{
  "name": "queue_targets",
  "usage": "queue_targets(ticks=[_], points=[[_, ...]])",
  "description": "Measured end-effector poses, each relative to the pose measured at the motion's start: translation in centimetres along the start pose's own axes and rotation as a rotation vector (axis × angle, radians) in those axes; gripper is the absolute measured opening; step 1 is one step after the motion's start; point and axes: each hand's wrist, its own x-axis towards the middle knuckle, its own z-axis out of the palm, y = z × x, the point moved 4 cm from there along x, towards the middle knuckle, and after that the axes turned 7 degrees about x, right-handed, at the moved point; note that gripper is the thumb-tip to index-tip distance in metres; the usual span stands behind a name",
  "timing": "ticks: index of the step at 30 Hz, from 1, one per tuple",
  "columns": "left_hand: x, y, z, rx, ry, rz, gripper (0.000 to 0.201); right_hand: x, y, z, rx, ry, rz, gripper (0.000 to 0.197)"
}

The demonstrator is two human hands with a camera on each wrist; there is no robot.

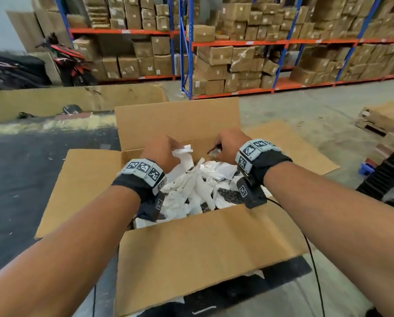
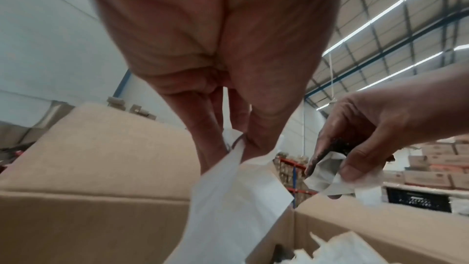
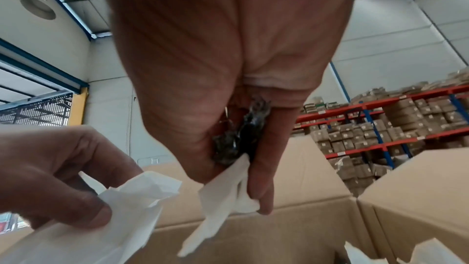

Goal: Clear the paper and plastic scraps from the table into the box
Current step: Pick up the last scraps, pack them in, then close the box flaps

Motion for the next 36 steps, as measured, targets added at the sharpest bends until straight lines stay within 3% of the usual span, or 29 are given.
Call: queue_targets(ticks=[2,6,10,14,19,22,27,29,31,34,36], points=[[0.4,-0.1,1.4,0.042,-0.085,0.009,0.039,0.4,0.5,1.6,-0.045,-0.108,0.023,0.007],[1.1,-0.4,3.9,0.169,-0.290,-0.030,0.054,2.1,2.2,5.2,-0.093,-0.399,-0.001,0.077],[1.7,-0.5,4.2,0.233,-0.354,-0.106,0.062,3.8,2.8,5.4,-0.129,-0.504,-0.074,0.111],[1.9,-0.3,5.9,0.329,-0.494,-0.116,0.117,4.9,3.4,6.0,-0.172,-0.610,-0.202,0.136],[2.6,0.5,9.0,0.491,-0.720,-0.136,0.163,5.9,3.5,8.1,-0.299,-0.690,-0.244,0.142],[3.9,-0.7,11.2,0.506,-0.783,-0.196,0.172,7.4,4.2,9.9,-0.315,-0.753,-0.224,0.140],[3.4,-3.1,15.1,0.616,-0.876,-0.277,0.175,8.7,6.3,14.0,-0.345,-0.753,-0.188,0.142],[3.4,-3.6,16.1,0.692,-0.892,-0.233,0.182,10.2,7.4,16.1,-0.354,-0.736,-0.169,0.155],[3.8,-3.3,15.9,0.644,-0.860,-0.175,0.172,9.8,7.0,15.2,-0.310,-0.754,-0.204,0.163],[4.7,-2.4,13.1,0.555,-0.839,-0.149,0.152,9.5,7.3,13.1,-0.250,-0.786,-0.238,0.133],[5.5,-2.6,11.4,0.542,-0.792,-0.179,0.151,10.2,7.8,11.6,-0.309,-0.784,-0.284,0.144]])
